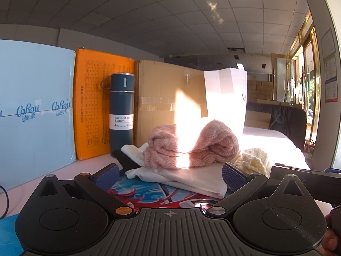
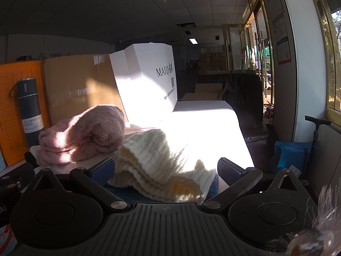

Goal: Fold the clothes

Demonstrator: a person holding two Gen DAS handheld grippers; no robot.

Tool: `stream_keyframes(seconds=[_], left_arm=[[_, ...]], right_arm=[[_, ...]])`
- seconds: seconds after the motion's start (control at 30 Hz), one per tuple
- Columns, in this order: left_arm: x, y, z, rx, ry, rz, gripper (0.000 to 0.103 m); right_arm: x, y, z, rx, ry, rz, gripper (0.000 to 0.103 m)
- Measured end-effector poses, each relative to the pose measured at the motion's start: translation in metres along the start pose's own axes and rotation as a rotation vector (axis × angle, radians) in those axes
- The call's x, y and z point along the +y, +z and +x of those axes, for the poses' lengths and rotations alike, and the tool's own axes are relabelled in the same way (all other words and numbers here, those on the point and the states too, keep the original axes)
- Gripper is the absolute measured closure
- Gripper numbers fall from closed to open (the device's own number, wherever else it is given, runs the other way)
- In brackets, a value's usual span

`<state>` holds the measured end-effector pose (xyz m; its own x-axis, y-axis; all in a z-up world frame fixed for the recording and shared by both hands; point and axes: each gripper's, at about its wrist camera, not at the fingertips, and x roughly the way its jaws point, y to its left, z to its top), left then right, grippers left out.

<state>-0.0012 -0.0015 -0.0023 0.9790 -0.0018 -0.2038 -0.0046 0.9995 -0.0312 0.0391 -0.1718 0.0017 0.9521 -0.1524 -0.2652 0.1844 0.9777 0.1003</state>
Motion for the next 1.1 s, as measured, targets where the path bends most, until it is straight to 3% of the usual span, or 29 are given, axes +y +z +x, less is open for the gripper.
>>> stream_keyframes(seconds=[0.13,0.43,0.83,1.1], left_arm=[[0.003,0.000,-0.001,-0.001,0.025,-0.013,0.000],[0.004,0.007,-0.008,-0.018,0.079,-0.030,0.000],[0.025,0.009,-0.007,-0.019,0.349,-0.156,0.000],[0.025,0.007,-0.008,-0.022,0.405,-0.135,0.000]], right_arm=[[-0.001,0.001,0.007,0.058,0.006,0.000,0.000],[0.012,0.006,0.000,-0.018,0.068,-0.059,0.000],[0.034,0.008,0.012,-0.074,0.186,-0.134,0.000],[0.043,0.006,0.022,-0.043,0.279,-0.170,0.000]])
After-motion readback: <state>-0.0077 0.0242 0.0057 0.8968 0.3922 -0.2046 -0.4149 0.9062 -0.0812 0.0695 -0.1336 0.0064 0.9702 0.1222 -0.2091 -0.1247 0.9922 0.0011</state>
